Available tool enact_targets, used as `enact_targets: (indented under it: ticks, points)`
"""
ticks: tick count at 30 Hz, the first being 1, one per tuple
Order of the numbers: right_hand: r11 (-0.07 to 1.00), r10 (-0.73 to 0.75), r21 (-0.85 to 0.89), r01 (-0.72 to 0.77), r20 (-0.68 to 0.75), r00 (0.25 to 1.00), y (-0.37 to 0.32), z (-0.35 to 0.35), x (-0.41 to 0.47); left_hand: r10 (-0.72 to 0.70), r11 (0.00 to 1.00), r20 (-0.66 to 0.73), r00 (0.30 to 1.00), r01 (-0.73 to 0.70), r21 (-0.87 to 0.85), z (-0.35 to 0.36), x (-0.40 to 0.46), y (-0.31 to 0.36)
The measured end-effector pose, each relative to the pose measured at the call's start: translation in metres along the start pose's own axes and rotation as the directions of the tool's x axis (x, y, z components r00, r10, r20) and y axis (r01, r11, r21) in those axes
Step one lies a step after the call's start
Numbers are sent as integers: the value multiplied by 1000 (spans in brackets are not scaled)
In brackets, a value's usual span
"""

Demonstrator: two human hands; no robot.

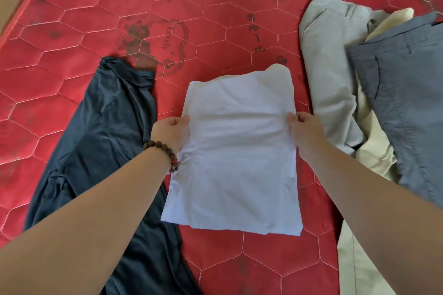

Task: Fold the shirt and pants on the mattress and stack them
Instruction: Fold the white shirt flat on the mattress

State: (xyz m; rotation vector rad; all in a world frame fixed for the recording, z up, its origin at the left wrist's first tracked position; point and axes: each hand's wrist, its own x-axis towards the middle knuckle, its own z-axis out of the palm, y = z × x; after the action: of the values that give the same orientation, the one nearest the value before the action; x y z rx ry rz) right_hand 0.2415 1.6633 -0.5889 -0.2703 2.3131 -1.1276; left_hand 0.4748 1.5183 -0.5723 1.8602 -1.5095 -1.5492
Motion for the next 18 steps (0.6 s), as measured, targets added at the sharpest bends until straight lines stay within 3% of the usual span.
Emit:
enact_targets:
  ticks: [2,4,5,7,9,11,13,15,18]
  points:
    - [976,-84,-206,65,-83,993,4,-3,-8,170,960,-122,978,-136,246,-1,-7,-1]
    - [889,-352,-371,268,-180,919,7,-10,-32,426,865,-163,890,-348,361,-4,-29,-7]
    - [790,-528,-446,421,-144,837,10,-10,-51,575,770,-96,813,-497,401,-3,-44,-14]
    - [532,-732,-518,669,115,672,23,3,-91,765,466,210,609,-747,474,12,-70,-33]
    - [351,-727,-523,777,370,578,46,26,-124,734,158,502,458,-834,529,30,-84,-59]
    - [313,-664,-544,778,461,589,64,41,-140,623,55,617,481,-813,579,35,-85,-75]
    - [348,-620,-587,731,440,649,75,42,-137,578,59,605,548,-767,638,30,-76,-86]
    - [365,-556,-674,642,395,731,81,34,-128,547,77,552,629,-695,715,25,-69,-90]
    - [433,-381,-811,394,231,895,88,14,-118,478,102,482,734,-592,800,26,-67,-88]
